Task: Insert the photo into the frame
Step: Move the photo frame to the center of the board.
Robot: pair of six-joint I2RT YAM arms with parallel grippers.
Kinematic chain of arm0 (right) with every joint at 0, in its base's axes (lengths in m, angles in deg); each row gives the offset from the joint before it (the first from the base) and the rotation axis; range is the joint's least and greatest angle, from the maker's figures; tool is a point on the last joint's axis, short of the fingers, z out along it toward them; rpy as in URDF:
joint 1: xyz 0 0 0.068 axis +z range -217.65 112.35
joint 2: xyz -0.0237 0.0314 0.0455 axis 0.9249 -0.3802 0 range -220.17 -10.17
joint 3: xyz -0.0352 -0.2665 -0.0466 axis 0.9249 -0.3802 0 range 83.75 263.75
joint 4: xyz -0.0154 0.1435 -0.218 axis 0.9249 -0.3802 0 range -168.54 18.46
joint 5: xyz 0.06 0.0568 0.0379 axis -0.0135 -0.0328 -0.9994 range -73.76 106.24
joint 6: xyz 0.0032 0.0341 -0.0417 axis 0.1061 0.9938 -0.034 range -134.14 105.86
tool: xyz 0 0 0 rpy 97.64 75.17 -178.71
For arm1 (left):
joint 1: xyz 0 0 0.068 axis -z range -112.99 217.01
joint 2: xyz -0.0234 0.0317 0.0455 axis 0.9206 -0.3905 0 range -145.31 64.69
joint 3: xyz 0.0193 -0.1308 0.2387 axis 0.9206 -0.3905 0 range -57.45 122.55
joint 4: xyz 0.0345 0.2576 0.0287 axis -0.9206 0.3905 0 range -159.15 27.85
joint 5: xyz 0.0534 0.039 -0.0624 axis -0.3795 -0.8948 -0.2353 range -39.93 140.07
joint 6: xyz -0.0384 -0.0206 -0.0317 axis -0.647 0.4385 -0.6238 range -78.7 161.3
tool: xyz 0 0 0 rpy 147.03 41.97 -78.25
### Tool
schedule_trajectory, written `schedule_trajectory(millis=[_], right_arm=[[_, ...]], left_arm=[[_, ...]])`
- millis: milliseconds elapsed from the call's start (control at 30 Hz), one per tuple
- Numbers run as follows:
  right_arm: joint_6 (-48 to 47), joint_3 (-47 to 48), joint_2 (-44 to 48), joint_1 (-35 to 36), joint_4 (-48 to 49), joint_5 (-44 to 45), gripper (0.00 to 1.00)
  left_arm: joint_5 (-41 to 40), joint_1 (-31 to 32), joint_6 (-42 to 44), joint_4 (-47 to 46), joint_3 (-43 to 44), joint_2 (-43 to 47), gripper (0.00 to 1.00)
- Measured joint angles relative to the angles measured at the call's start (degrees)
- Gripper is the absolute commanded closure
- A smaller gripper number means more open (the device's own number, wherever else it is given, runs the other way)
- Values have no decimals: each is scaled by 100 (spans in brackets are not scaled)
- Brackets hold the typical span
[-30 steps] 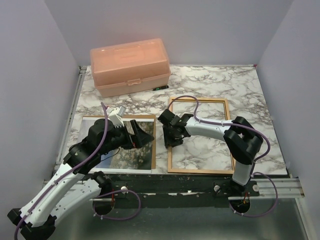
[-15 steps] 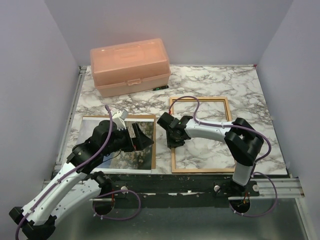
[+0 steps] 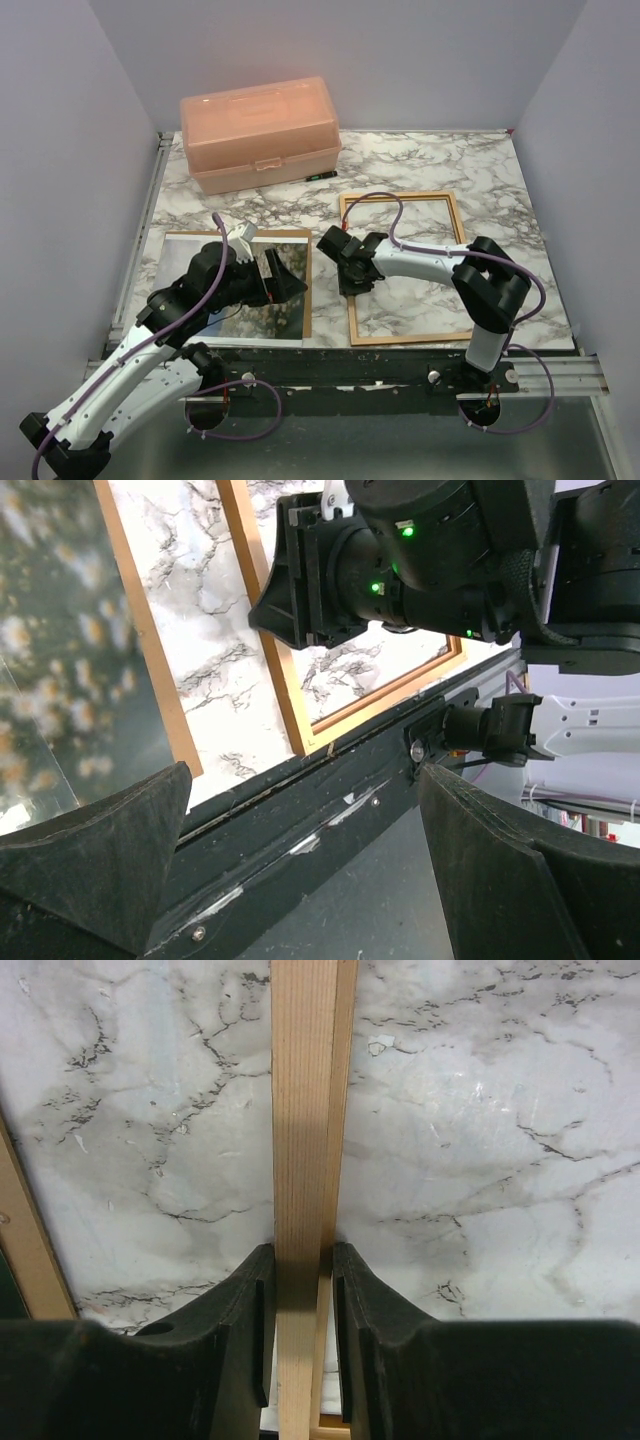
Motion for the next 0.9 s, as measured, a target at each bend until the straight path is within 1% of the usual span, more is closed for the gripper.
schedule_trajectory(millis=[167,333,500,533,633,767,900], right_arm=[[-35,76,-50,-129,-83,4,69],[-164,111,-66,-354,-153,74,69],[-232,111,-66,-474,-177,116,64],[-243,111,-66,-483,-179,114,62],[-282,111,-66,-498,-195,114,45],[-356,129,-44,-501,-271,107,28],[-402,131,116,-501,-358,42,17]], left_arm=[[11,0,-94,-52,-238,0,2],[96,0,-289,-188,-695,50,2],[136,0,-424,-229,-925,114,2],[133,0,-437,-227,-931,120,2],[122,-11,-452,-199,-931,120,1],[-17,-20,-450,35,-925,31,1],[-168,-20,-450,264,-903,-201,1]])
